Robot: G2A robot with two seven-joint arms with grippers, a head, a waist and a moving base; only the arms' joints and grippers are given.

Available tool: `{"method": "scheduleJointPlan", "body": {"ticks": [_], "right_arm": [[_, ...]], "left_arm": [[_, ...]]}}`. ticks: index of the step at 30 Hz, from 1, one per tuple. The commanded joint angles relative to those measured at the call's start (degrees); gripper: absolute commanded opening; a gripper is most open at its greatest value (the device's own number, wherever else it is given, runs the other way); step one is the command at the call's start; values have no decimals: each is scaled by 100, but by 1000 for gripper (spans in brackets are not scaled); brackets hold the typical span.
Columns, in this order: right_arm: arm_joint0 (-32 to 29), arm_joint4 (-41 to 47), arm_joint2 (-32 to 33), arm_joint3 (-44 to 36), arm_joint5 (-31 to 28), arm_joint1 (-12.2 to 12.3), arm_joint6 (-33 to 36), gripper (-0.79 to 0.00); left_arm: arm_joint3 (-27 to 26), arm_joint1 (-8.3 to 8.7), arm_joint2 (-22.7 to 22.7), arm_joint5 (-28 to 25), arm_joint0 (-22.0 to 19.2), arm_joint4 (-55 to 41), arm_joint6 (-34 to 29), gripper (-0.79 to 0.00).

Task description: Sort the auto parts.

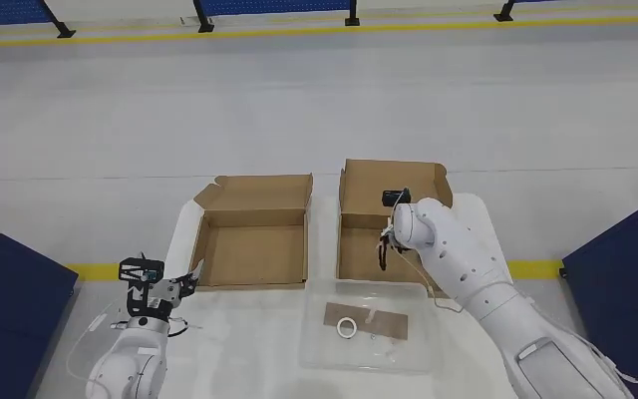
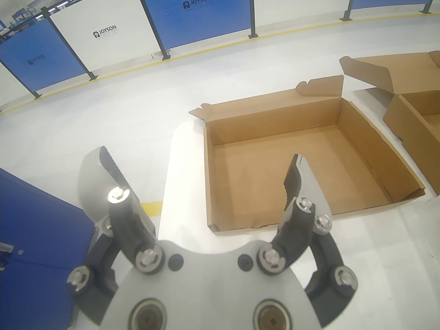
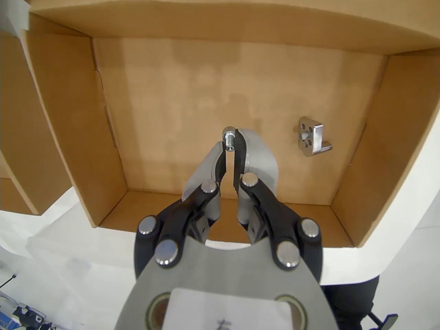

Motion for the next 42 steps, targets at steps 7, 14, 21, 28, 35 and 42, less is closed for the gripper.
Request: {"method": "scheduleJointPlan", "body": {"ticks": [7,14,21,28,35,42], "right_arm": [[-50,35,21,24,-20,1,-78,-785],[-9,408,130,590,77,-104,-313,-785],[155,687,100,1158,167,-256,-495,-785],[285,827,41,1564,174,-384,-631,-785],[381,853,-6,1796,131,-475,-700,-603],[434,864,27,1836,101,-517,-747,-496]], "left_arm": [[0,0,0,0,0,0,0,0],[0,0,0,0,0,0,0,0],[0,0,0,0,0,0,0,0],[0,0,0,0,0,0,0,0],[0,0,0,0,0,0,0,0],[0,0,0,0,0,0,0,0]]}}
